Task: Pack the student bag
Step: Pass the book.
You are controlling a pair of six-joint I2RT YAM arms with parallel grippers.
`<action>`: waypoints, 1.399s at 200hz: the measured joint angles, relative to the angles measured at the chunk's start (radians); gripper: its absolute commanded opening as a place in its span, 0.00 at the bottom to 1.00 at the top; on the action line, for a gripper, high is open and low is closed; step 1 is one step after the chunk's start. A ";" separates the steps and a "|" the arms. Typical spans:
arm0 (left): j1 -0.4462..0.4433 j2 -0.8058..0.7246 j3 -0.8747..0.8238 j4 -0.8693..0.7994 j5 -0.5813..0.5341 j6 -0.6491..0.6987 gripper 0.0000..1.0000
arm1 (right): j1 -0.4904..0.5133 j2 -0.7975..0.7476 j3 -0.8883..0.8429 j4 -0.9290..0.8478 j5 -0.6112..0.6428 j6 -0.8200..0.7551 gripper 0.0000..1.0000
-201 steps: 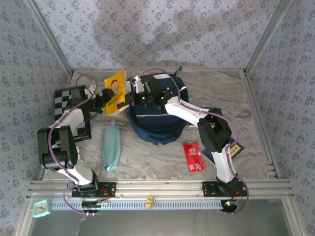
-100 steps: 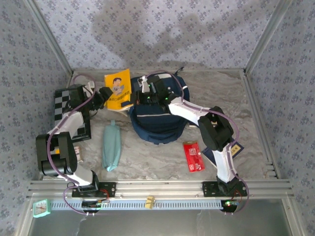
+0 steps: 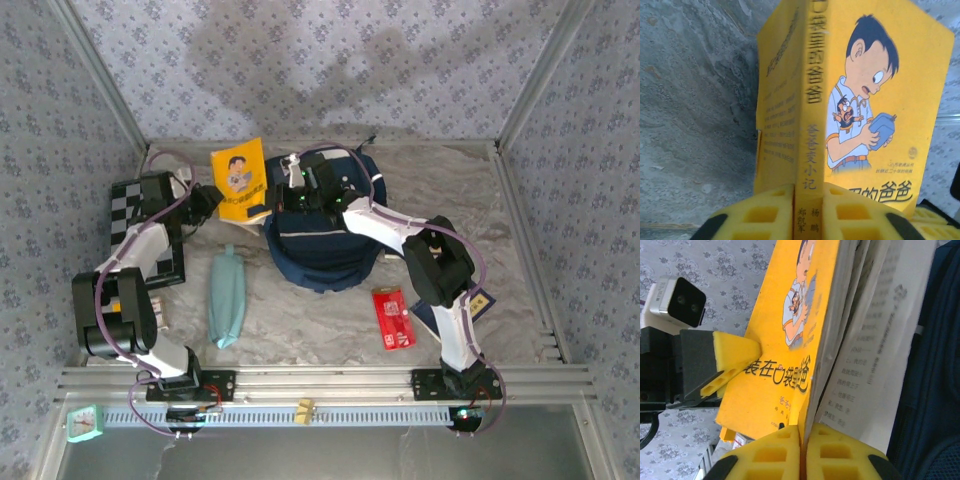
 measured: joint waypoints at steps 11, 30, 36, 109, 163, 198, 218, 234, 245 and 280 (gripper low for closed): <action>-0.004 0.000 0.025 -0.050 -0.014 0.015 0.07 | -0.001 0.000 0.000 0.000 0.013 0.000 0.36; -0.014 0.000 0.093 -0.156 -0.053 0.055 0.00 | 0.000 -0.002 0.000 -0.003 0.041 -0.024 0.60; -0.018 0.000 0.121 -0.194 -0.072 0.071 0.00 | 0.003 -0.005 -0.001 -0.011 0.055 -0.037 0.65; -0.053 -0.047 0.357 -0.477 -0.331 0.222 0.00 | -0.014 -0.237 -0.060 -0.243 0.158 -0.109 1.00; -0.270 -0.171 0.361 -0.440 -0.321 0.155 0.00 | -0.123 -0.467 -0.217 -0.330 0.053 -0.047 1.00; -0.354 -0.201 0.345 -0.284 -0.243 0.030 0.00 | -0.205 -0.604 -0.355 -0.328 -0.059 0.016 1.00; -0.385 -0.202 0.311 -0.166 -0.221 -0.059 0.00 | -0.266 -0.659 -0.416 -0.289 -0.127 0.054 1.00; -0.424 -0.202 0.292 -0.107 -0.220 -0.116 0.00 | -0.305 -0.684 -0.442 -0.257 -0.180 0.087 1.00; -0.455 -0.201 0.283 -0.074 -0.212 -0.152 0.00 | -0.321 -0.692 -0.444 -0.235 -0.209 0.103 1.00; -0.525 -0.178 0.282 0.061 -0.173 -0.264 0.00 | -0.360 -0.708 -0.444 -0.167 -0.272 0.143 1.00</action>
